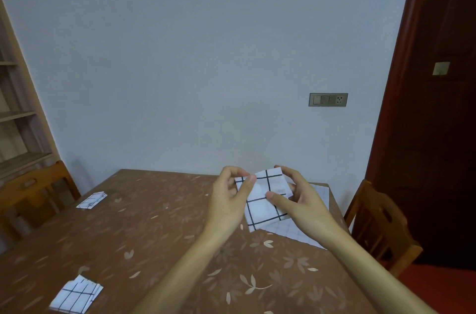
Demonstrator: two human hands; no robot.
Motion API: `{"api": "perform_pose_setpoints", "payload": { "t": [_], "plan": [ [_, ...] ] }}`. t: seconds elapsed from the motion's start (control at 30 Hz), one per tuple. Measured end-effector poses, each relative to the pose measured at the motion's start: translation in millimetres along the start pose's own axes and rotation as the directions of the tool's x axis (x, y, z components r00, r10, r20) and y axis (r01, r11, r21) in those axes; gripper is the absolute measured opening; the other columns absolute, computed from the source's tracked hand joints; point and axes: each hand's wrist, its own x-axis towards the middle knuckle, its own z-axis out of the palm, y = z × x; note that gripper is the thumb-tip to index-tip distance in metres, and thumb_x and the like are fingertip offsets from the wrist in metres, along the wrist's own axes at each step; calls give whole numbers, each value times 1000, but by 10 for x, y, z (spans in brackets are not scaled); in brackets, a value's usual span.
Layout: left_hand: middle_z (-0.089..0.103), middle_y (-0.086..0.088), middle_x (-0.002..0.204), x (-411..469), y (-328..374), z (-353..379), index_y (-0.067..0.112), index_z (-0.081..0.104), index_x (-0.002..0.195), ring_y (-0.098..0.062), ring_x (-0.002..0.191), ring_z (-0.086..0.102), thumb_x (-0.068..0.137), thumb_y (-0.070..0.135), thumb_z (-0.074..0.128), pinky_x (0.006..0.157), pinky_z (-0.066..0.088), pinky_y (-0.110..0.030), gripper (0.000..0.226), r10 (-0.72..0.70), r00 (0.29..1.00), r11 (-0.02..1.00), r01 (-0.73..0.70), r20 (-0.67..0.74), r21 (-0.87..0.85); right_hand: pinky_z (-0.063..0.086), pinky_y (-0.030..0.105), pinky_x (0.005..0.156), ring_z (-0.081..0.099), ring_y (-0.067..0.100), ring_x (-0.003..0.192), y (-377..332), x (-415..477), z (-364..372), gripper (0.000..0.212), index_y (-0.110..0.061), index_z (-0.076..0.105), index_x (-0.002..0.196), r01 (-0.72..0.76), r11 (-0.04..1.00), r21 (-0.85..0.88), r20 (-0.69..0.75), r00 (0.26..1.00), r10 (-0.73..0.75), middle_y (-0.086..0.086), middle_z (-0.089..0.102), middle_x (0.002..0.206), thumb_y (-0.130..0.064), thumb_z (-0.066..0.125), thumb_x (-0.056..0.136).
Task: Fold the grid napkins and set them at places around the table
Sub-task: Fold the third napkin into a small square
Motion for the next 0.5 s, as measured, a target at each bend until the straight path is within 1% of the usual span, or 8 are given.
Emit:
{"api": "perform_pose_setpoints", "payload": {
  "t": [0.07,0.13,0.2,0.27,0.3,0.4,0.47,0.5],
  "plan": [
    [69,4,84,18,17,-70,17,62,93,-14,66,67,93,25,71,59,55,-38,12,22,995,990,-35,98,138,58,26,74,73,13,92,22,7,-30,53,-34,47,138,22,999,-49,7,1000,-22,-2,73,113,-21,70,93],
    [71,3,87,31,42,-129,20,67,95,-17,72,71,92,29,71,62,59,-35,11,5,975,975,-54,223,217,60,32,81,73,13,95,18,8,-59,51,-38,46,137,63,993,-101,14,998,-62,-6,73,112,-25,69,93],
    [73,-2,88,31,68,-154,20,71,96,-23,78,73,91,31,72,65,62,-38,12,-34,947,975,-39,320,220,58,29,83,72,11,94,2,13,-90,50,-43,45,136,99,985,-144,33,995,-96,-10,74,105,-27,68,94],
    [74,-4,87,32,65,-149,20,73,94,-23,76,73,92,30,72,61,60,-34,10,-53,938,976,-24,344,216,57,24,81,71,10,93,-24,20,-109,51,-44,44,137,118,980,-159,61,992,-109,-10,73,100,-28,67,95],
    [73,-4,85,34,56,-142,19,73,92,-22,75,72,92,29,72,59,59,-34,10,-47,945,976,-26,325,216,57,24,79,71,11,91,-41,21,-109,51,-46,43,137,127,978,-163,62,991,-118,-7,73,98,-29,67,95],
    [69,-6,76,68,26,-107,15,71,85,-27,71,69,92,37,69,61,59,-51,23,17,983,969,-60,181,238,55,23,73,70,9,85,-95,34,-104,50,-44,46,134,119,987,-108,-19,992,-122,1,69,90,-31,70,92],
    [66,-9,73,95,36,-65,12,67,81,-22,65,63,92,38,69,62,54,-45,29,58,997,971,-69,56,228,58,22,76,71,6,86,-134,43,-101,52,-38,48,134,56,998,2,-57,997,-56,-3,71,92,-29,73,89],
    [66,-12,73,106,53,-35,10,66,80,-18,64,61,93,36,69,61,51,-41,29,63,998,978,-61,0,200,60,26,80,73,8,89,-149,46,-95,54,-34,49,134,8,998,60,-52,999,-5,-4,74,96,-28,75,87]
  ]
}}
